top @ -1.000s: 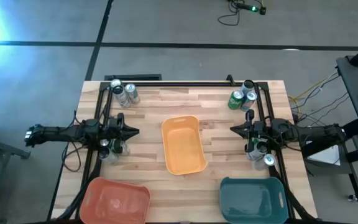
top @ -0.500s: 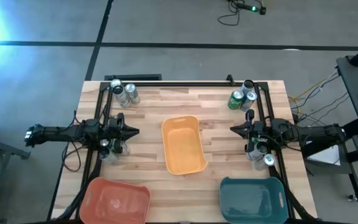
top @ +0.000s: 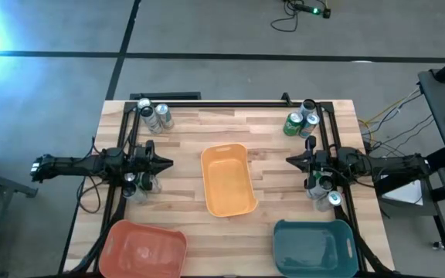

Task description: Sort soda cans

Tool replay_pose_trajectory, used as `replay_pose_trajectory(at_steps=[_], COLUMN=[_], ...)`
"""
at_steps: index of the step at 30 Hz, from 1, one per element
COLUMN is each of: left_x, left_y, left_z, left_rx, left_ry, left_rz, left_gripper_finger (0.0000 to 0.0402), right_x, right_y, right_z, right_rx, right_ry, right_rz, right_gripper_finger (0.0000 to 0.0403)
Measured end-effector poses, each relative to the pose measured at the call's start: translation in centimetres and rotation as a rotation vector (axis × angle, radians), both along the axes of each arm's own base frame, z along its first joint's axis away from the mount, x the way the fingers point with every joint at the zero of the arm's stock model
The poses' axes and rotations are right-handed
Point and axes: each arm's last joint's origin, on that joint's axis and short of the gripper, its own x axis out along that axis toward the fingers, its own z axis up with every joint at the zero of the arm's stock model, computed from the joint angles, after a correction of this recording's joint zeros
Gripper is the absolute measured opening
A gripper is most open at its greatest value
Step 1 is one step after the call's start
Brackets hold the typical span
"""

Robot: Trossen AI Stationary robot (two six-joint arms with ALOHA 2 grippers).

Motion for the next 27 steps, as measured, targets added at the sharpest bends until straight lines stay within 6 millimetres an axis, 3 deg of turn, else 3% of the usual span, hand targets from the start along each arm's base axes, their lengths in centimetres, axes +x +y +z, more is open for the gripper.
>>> replay_pose_trajectory(at_steps=[27], left_x=[0.00], left_y=[0.00], left_z=[-0.02], left_rx=[0.000], left_ry=[0.001], left_rz=[-0.001], left_gripper_finger=[0.0027], right_x=[-0.01], right_y=[0.00], right_z=[0.20], right_rx=[0.005], right_ry=[-0.022], right_rz=[0.001], right_gripper_finger=[0.0013])
